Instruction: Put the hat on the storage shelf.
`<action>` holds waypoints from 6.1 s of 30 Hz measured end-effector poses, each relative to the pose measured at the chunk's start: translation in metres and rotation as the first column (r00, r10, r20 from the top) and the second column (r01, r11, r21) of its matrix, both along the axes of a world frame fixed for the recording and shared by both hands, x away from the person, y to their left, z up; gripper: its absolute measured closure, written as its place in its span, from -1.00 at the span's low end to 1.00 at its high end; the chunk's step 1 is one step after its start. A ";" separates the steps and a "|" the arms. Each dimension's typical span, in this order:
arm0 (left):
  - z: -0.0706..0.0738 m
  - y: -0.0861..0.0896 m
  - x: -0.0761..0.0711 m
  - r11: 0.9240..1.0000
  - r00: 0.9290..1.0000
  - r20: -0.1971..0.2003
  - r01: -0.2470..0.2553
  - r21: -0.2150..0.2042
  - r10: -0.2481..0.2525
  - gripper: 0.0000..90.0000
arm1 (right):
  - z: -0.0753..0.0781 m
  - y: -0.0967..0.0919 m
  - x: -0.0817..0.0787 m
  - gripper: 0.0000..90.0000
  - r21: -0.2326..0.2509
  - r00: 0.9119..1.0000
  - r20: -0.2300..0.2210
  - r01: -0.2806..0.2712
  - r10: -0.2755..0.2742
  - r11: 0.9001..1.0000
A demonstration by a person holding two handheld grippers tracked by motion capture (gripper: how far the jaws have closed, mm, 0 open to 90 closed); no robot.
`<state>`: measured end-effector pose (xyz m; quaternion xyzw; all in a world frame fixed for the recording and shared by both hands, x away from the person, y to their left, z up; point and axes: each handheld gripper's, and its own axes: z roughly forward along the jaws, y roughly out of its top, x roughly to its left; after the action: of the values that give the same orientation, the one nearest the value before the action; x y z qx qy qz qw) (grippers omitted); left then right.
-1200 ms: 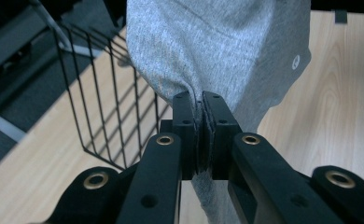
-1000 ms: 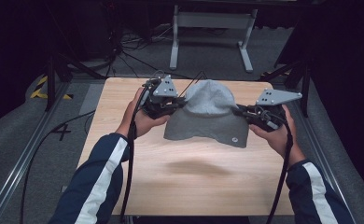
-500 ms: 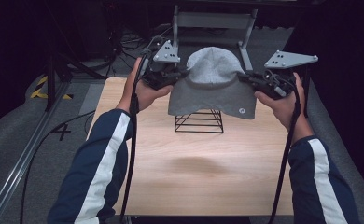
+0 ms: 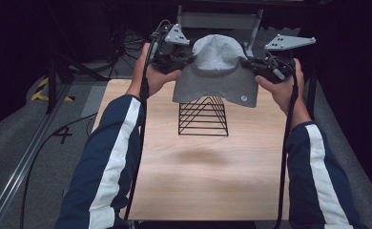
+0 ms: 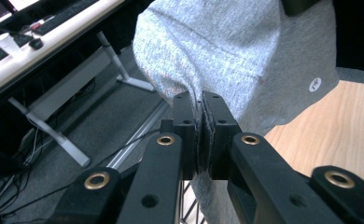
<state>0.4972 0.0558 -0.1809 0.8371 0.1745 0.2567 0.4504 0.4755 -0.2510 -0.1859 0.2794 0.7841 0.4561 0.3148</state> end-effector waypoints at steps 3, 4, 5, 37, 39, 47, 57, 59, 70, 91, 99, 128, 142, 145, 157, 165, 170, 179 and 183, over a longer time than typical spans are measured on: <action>-0.006 0.000 0.008 1.000 1.000 -0.010 -0.013 -0.006 0.013 0.90 | -0.004 0.001 0.006 0.87 0.002 1.000 -0.012 0.008 -0.008 1.000; -0.008 0.000 0.011 1.000 1.000 -0.022 -0.016 -0.010 0.016 0.90 | -0.006 0.002 0.008 0.87 0.004 1.000 -0.017 0.010 -0.010 1.000; -0.010 0.000 0.013 1.000 0.999 -0.028 -0.018 -0.012 0.017 0.90 | -0.009 0.002 0.011 0.87 0.006 1.000 -0.021 0.013 -0.013 1.000; -0.052 0.011 -0.004 0.999 0.997 -0.066 0.032 -0.044 -0.034 0.89 | -0.043 0.002 -0.005 0.87 0.000 0.997 -0.055 -0.055 0.055 0.998; -0.059 0.011 -0.001 0.999 0.996 -0.079 0.033 -0.038 -0.036 0.89 | -0.048 0.003 -0.003 0.87 -0.011 0.997 -0.066 -0.052 0.051 0.999; -0.093 0.008 0.005 1.000 0.993 -0.115 0.025 -0.014 -0.026 0.89 | -0.082 0.007 0.004 0.87 -0.032 0.991 -0.122 -0.064 0.059 0.997; -0.138 0.012 0.008 1.000 0.987 -0.161 -0.002 -0.029 -0.002 0.89 | -0.134 0.007 0.007 0.88 -0.049 0.977 -0.206 -0.065 0.053 0.997; -0.146 0.013 0.008 0.999 0.986 -0.164 -0.005 -0.035 -0.001 0.89 | -0.141 0.007 0.008 0.88 -0.060 0.975 -0.215 -0.061 0.047 0.996; -0.193 0.005 0.006 1.000 0.979 -0.203 -0.013 -0.009 0.010 0.89 | -0.183 0.001 0.015 0.88 -0.064 0.959 -0.282 -0.029 0.009 0.998; -0.205 0.015 0.004 0.998 0.983 -0.178 -0.053 -0.017 0.049 0.90 | -0.199 0.002 0.013 0.84 -0.078 0.962 -0.270 0.004 -0.025 0.997; -0.193 0.036 -0.010 0.997 0.989 -0.131 -0.068 0.047 0.073 0.89 | -0.184 -0.001 0.003 0.54 -0.108 0.971 -0.237 0.013 -0.038 0.994; -0.201 0.117 -0.098 0.981 0.987 -0.150 -0.022 0.194 0.052 0.46 | -0.196 -0.060 -0.083 0.29 -0.172 0.974 -0.225 -0.010 -0.030 0.985; -0.254 0.153 -0.128 0.969 0.954 -0.272 -0.060 0.239 0.126 -0.25 | -0.241 -0.103 -0.130 -0.10 -0.147 0.959 -0.272 0.039 -0.078 0.988; -0.265 0.160 -0.134 0.974 0.947 -0.295 -0.062 0.216 0.126 -0.32 | -0.249 -0.110 -0.136 -0.16 -0.135 0.952 -0.294 0.047 -0.086 0.990; -0.298 0.176 -0.150 0.986 0.918 -0.364 -0.131 0.104 0.160 -0.58 | -0.282 -0.123 -0.149 -0.49 -0.063 0.922 -0.366 0.113 -0.129 0.992; -0.301 0.178 -0.150 0.986 0.911 -0.379 -0.148 0.075 0.166 -0.67 | -0.282 -0.124 -0.149 -0.58 -0.067 0.917 -0.368 0.141 -0.156 0.988; -0.301 0.178 -0.150 0.986 0.910 -0.379 -0.149 0.074 0.166 -0.67 | -0.282 -0.124 -0.149 -0.61 -0.066 0.913 -0.373 0.154 -0.168 0.986; -0.301 0.177 -0.149 0.986 0.909 -0.381 -0.149 0.076 0.167 -0.70 | -0.282 -0.124 -0.148 -0.66 -0.074 0.911 -0.374 0.158 -0.174 0.985; -0.301 0.177 -0.149 0.986 0.909 -0.381 -0.149 0.077 0.167 -0.70 | -0.282 -0.124 -0.148 -0.67 -0.074 0.910 -0.374 0.161 -0.177 0.984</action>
<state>0.3483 0.2329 -0.4823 0.8645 0.3210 0.1261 0.3655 0.3277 -0.3745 -0.4683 0.4224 0.8123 0.3482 0.2012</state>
